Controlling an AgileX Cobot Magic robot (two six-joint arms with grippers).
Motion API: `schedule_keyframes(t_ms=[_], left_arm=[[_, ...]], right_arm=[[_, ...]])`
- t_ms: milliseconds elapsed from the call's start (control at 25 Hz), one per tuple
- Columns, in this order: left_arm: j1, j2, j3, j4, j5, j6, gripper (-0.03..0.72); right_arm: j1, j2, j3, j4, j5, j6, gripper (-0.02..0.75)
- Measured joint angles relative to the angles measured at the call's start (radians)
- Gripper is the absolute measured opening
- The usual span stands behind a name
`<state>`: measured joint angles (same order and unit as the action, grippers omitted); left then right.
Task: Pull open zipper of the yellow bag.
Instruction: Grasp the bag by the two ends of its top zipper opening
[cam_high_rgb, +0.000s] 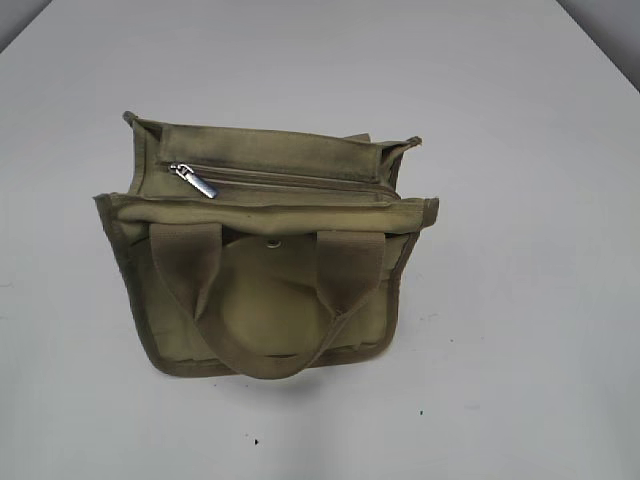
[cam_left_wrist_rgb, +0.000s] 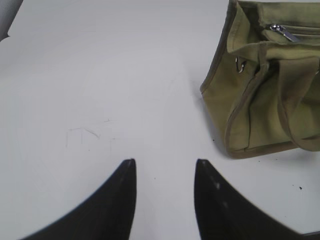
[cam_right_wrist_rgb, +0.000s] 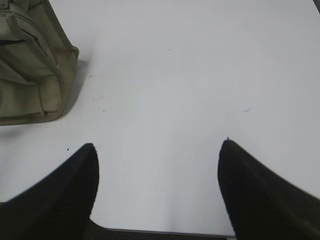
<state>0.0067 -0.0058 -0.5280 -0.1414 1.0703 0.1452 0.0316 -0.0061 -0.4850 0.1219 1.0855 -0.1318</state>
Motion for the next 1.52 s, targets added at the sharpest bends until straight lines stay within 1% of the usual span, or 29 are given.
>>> schedule_keyframes(t_ms=[1240,1320,1400,1520], left_arm=[[0.000,0.000,0.000,-0.009,-0.015,0.000,0.306],[0.000,0.016,0.000,-0.044,-0.019,0.000,0.306],[0.000,0.063,0.000,-0.113,-0.042,0.000,0.306],[0.000,0.175,0.000,-0.249,-0.118,0.000,0.306]], right_arm=[[0.000,0.000,0.000,0.011,0.000,0.001,0.574],[0.000,0.000,0.000,0.040,-0.008,0.002,0.574],[0.000,0.018,0.000,0.072,-0.014,0.002,0.574],[0.000,0.112,0.000,0.115,-0.027,-0.008,0.574]])
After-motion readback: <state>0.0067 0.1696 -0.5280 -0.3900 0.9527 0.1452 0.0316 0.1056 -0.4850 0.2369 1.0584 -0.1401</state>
